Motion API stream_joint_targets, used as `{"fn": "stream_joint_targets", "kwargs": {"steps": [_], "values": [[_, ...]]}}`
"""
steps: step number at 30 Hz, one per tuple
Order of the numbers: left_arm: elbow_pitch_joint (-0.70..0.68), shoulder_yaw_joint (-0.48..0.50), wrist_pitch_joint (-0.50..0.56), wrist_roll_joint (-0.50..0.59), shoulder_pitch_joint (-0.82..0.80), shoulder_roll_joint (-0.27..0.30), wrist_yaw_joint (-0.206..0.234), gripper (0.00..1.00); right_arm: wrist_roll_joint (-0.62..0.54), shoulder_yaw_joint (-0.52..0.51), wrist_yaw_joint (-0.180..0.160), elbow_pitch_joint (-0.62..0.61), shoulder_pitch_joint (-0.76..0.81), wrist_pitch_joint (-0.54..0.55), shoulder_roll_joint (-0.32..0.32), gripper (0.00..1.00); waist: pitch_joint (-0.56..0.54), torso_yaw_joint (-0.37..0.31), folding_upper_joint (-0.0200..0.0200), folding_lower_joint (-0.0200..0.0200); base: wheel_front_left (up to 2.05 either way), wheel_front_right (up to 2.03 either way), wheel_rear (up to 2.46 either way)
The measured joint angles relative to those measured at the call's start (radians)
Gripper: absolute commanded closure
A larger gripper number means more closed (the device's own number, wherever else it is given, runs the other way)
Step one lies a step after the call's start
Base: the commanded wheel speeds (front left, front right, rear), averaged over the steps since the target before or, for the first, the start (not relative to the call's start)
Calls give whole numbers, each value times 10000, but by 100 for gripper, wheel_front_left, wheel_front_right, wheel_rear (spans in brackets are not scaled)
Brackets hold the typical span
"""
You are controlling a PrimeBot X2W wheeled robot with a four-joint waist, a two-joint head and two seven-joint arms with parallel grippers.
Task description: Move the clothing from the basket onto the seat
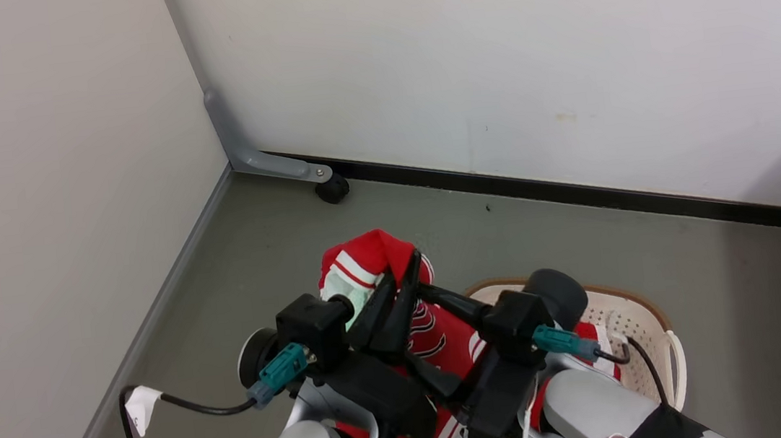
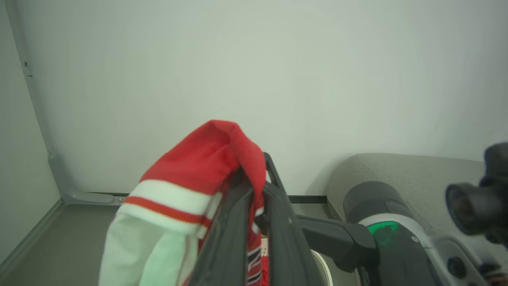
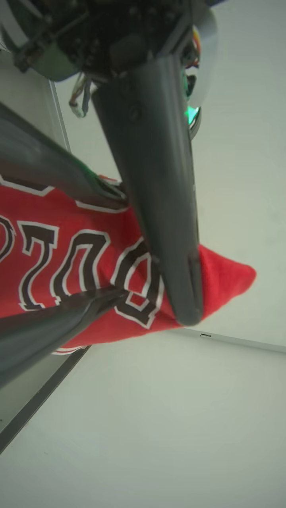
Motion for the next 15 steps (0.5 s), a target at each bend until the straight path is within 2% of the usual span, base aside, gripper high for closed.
{"fn": "stream_joint_targets", "kwargs": {"steps": [5,11,13,14,15], "values": [[-109,-61,96,-44,0,13,-79,100,100,564,0,102,-343,0,-196,0,24,9,0,0,0,0,0],[-240,-40,163,-163,1,6,-77,100,370,571,0,299,-376,0,-619,0,39,-5,0,0,0,0,0],[-280,-38,174,-163,1,6,-77,100,435,573,0,364,-377,0,-665,42,40,-18,0,0,0,0,0],[-295,-38,176,-171,1,6,-75,100,439,571,0,378,-377,0,-663,59,41,-27,0,0,0,0,0],[-316,-36,222,-190,2,6,-71,100,460,571,0,395,-377,0,-662,64,42,-36,0,0,0,0,0]]}}
